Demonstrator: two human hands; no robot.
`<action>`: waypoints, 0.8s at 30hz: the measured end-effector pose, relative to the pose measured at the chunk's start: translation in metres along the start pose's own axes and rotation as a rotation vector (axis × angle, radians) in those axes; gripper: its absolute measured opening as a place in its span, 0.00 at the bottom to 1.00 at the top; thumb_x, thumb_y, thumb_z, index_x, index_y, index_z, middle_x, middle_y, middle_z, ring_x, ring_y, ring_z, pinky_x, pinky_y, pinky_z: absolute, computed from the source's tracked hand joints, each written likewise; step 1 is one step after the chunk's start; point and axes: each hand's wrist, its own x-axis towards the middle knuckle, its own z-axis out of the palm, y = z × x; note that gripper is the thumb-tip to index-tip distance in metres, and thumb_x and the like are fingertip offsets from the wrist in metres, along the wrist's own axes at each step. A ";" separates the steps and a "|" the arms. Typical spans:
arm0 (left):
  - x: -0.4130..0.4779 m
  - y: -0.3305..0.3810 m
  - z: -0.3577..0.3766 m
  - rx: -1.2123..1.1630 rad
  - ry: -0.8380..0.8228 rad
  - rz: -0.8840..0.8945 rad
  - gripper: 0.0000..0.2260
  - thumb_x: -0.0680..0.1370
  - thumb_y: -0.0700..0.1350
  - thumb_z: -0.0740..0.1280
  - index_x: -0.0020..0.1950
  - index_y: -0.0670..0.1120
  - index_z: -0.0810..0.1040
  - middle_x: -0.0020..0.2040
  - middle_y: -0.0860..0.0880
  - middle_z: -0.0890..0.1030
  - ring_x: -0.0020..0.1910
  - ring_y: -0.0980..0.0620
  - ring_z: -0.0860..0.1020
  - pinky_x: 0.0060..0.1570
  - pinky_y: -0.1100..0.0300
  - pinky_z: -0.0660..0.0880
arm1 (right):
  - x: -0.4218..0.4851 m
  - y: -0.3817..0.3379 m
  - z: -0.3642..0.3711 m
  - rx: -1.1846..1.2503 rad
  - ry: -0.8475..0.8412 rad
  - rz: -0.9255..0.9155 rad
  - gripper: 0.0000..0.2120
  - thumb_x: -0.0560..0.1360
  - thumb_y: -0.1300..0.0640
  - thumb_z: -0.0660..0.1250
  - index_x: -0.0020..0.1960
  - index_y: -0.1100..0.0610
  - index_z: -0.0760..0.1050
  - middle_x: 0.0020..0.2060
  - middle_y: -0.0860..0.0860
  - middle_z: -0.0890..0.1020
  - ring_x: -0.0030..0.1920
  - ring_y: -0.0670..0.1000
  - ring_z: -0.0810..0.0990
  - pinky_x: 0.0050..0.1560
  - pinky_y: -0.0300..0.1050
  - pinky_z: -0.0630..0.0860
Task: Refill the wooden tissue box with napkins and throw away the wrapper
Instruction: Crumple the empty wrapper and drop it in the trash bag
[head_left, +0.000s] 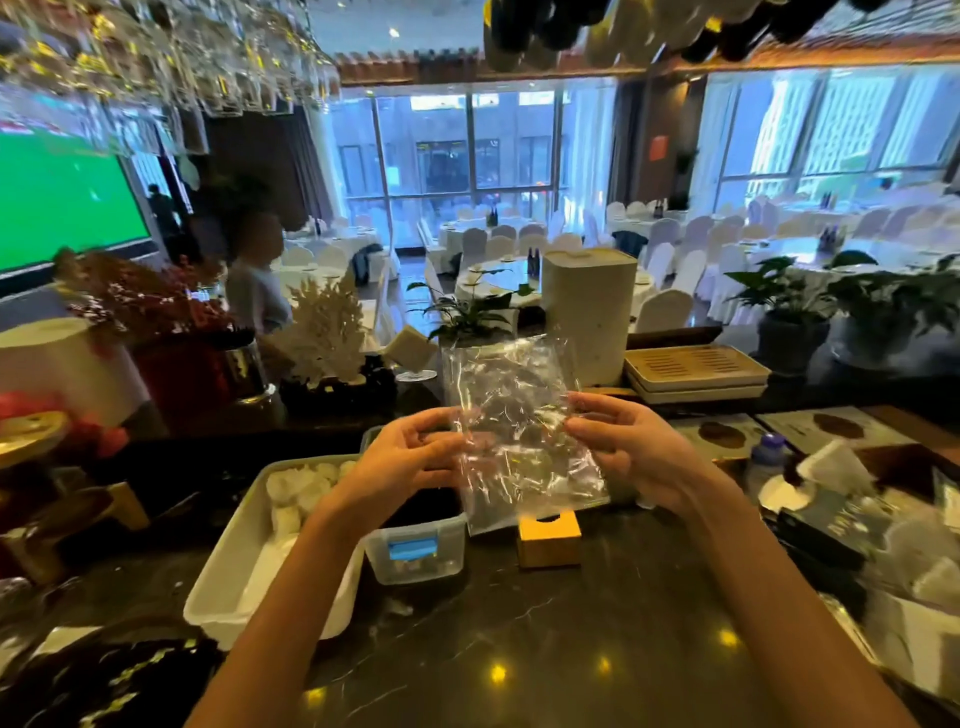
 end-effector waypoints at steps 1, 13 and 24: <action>0.000 -0.001 0.001 0.018 -0.002 0.007 0.15 0.77 0.42 0.69 0.63 0.48 0.78 0.56 0.43 0.85 0.54 0.42 0.84 0.49 0.54 0.82 | -0.002 -0.001 -0.001 0.006 -0.011 0.001 0.17 0.70 0.63 0.74 0.58 0.54 0.82 0.54 0.56 0.85 0.53 0.54 0.85 0.43 0.41 0.82; -0.009 -0.019 -0.007 0.019 0.006 0.197 0.18 0.75 0.29 0.60 0.55 0.44 0.85 0.65 0.48 0.80 0.65 0.48 0.78 0.53 0.56 0.80 | -0.022 0.010 0.014 -0.196 0.064 -0.085 0.17 0.77 0.64 0.64 0.40 0.50 0.86 0.44 0.46 0.86 0.49 0.49 0.85 0.41 0.41 0.81; -0.045 -0.042 -0.021 0.132 0.197 0.262 0.21 0.76 0.24 0.56 0.44 0.43 0.86 0.63 0.49 0.81 0.64 0.49 0.78 0.52 0.54 0.81 | -0.021 0.043 0.063 -0.254 -0.106 0.128 0.25 0.73 0.44 0.68 0.69 0.38 0.68 0.66 0.51 0.72 0.62 0.55 0.78 0.56 0.58 0.80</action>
